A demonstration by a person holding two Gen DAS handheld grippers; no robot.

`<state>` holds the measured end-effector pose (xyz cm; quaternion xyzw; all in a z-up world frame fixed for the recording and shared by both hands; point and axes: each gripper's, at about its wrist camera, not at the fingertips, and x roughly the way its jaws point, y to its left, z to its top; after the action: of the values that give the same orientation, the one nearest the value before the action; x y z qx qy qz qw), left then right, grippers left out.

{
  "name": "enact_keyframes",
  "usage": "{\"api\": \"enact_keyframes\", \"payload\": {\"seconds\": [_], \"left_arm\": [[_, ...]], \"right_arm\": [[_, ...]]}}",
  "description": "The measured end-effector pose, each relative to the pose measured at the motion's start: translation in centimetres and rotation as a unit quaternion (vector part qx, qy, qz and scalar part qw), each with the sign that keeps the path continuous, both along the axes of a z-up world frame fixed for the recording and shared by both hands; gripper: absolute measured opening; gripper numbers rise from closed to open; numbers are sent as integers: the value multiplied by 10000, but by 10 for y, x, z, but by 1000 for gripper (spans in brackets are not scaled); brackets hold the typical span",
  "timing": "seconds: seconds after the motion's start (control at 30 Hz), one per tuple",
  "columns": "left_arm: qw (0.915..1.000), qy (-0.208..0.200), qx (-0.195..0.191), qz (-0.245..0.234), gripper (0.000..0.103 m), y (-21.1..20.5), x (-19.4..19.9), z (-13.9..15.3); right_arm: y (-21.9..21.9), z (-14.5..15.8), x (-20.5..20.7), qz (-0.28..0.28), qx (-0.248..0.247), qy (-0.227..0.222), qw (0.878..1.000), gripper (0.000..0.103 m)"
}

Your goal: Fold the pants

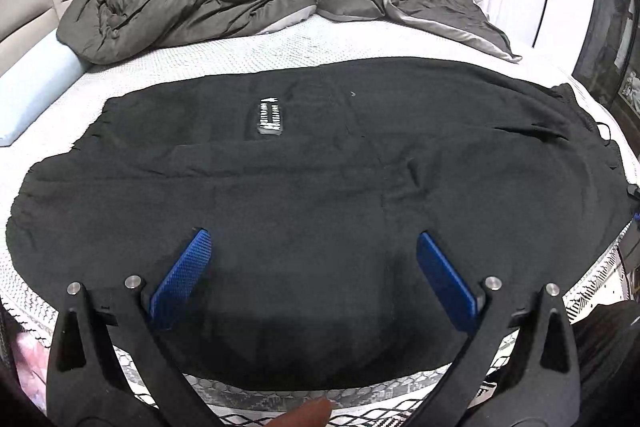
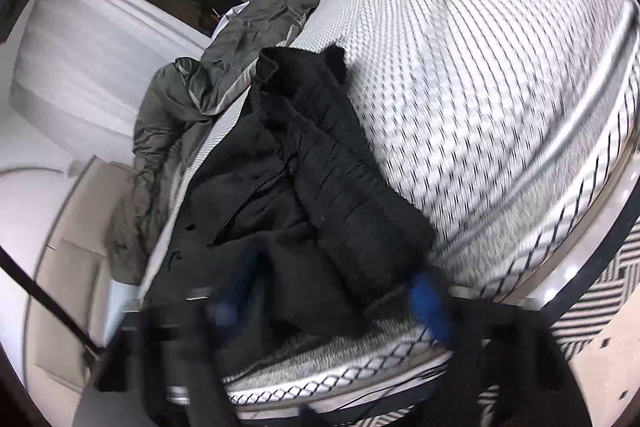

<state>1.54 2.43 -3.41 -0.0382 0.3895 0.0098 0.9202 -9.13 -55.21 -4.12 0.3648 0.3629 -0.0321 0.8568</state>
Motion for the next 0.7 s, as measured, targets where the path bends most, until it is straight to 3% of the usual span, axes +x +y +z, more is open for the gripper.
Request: {"api": "enact_keyframes", "payload": {"seconds": [0.1,0.2,0.27,0.3,0.37,0.47,0.6,0.7], "left_arm": [[9998,-34,19,201,102,14,-4,2],[9991,-19,15,412,102,39,-5,4],[9985,-9,24,539,102,58,-3,7],[9980,-36,67,621,102,70,-2,11],[9964,-171,197,809,102,96,-1,23],[9937,-252,366,1025,102,142,17,41],[9898,78,528,1324,102,204,68,46],[9866,697,515,1381,102,245,119,31]], "right_arm": [[15,18,-9,229,-722,-204,9969,37],[16,7,-15,245,-1157,155,9929,41],[15,-6,-9,305,-1345,576,9888,56],[16,-1,-10,246,-1430,566,9878,60],[19,14,-13,159,-1813,436,9823,77],[24,47,-12,129,-2293,50,9733,85],[27,77,21,397,-2296,-329,9719,92],[39,89,50,645,-2227,-458,9717,92]]}}
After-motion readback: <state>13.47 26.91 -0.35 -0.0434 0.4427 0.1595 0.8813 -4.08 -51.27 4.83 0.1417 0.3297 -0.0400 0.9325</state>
